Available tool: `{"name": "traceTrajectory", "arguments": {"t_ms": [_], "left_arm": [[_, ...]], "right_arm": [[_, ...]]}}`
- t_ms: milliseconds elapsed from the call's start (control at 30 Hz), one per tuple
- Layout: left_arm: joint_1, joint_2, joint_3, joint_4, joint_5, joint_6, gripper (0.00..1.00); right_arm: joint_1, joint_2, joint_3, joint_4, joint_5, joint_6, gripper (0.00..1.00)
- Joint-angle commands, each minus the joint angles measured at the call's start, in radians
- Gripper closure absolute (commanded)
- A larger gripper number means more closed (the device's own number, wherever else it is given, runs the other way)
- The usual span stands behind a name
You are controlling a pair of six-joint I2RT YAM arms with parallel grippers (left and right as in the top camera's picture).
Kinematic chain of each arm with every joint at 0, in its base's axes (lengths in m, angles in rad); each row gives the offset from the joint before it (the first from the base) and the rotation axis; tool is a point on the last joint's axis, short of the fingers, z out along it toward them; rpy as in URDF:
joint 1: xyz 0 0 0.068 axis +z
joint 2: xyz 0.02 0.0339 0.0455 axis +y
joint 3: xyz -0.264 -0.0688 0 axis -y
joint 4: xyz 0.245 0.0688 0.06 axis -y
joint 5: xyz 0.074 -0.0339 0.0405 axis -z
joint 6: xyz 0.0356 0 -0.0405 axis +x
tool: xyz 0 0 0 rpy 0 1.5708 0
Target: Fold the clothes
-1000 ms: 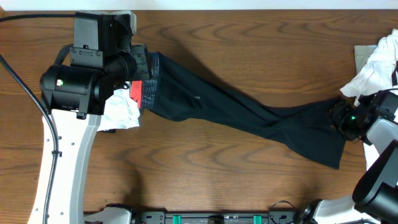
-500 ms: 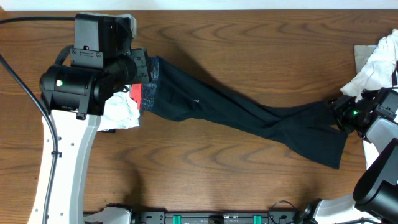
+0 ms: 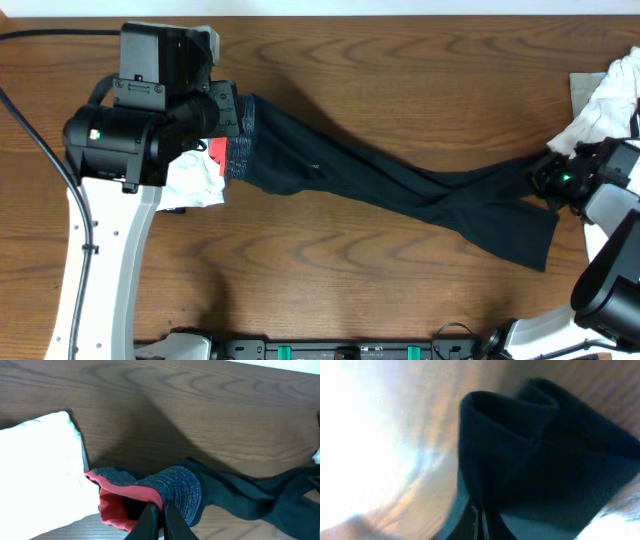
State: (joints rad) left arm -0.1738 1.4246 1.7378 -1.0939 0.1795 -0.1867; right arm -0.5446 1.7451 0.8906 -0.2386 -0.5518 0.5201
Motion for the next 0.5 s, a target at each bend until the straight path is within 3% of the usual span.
{"name": "traceTrajectory", "arguments": {"t_ms": [0,233,467], "left_arm": [[0.002,-0.042,0.034,0.015,-0.017,0.003,0.94],[0.002,-0.102,0.042,0.056,-0.017,0.010,0.94],[0.001,-0.199,0.072,0.050,-0.016,0.010,0.94]], "right_arm": [[-0.053,-0.113,0.097,-0.053,-0.116,-0.002,0.99],[-0.137,-0.304,0.212,-0.212,-0.138,-0.013,0.99],[-0.184,-0.472,0.242,-0.228,-0.204,-0.011,0.99]]}}
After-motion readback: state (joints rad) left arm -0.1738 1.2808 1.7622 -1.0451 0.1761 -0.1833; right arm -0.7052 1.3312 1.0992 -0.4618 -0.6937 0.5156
